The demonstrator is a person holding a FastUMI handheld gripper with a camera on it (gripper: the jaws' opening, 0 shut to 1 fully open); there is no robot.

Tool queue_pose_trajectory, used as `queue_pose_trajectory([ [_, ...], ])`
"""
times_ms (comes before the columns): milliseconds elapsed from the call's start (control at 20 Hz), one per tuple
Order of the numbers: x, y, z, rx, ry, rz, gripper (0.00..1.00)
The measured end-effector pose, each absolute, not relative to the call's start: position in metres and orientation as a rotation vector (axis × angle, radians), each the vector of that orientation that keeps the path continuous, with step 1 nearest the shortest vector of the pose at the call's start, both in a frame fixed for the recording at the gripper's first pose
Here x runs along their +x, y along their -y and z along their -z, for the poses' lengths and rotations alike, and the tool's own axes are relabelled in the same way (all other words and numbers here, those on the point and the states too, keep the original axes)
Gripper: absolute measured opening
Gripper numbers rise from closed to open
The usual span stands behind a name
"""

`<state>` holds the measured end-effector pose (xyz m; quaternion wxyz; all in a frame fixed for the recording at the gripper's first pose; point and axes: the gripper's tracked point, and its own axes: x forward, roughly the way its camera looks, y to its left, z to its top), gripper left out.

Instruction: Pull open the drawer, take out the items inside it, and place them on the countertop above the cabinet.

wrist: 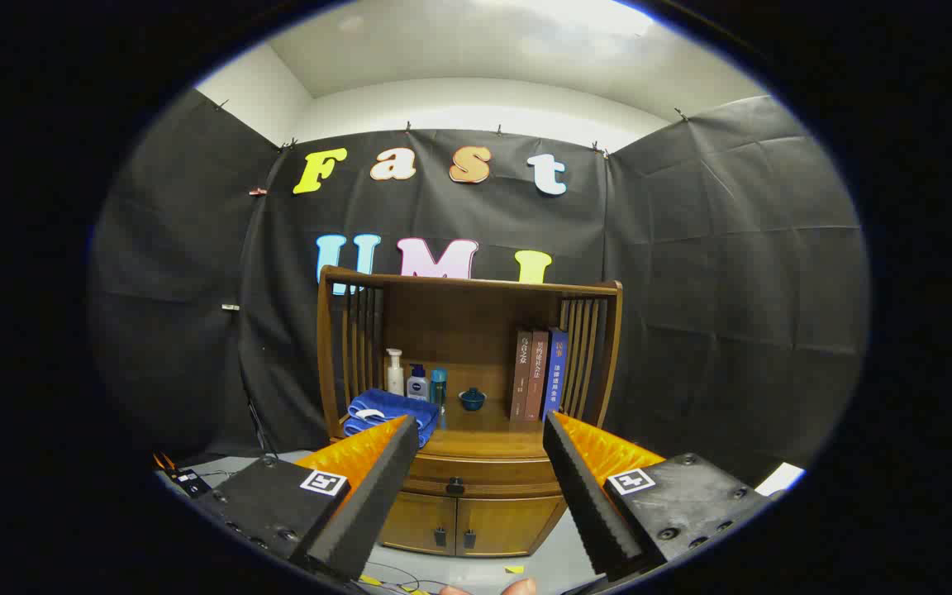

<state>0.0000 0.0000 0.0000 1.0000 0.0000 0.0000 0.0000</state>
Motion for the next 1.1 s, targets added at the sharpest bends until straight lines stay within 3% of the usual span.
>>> queue_pose_trajectory([
  [1100, -0.005, -0.010, 0.002, -0.030, 0.001, -0.031, 0.99],
])
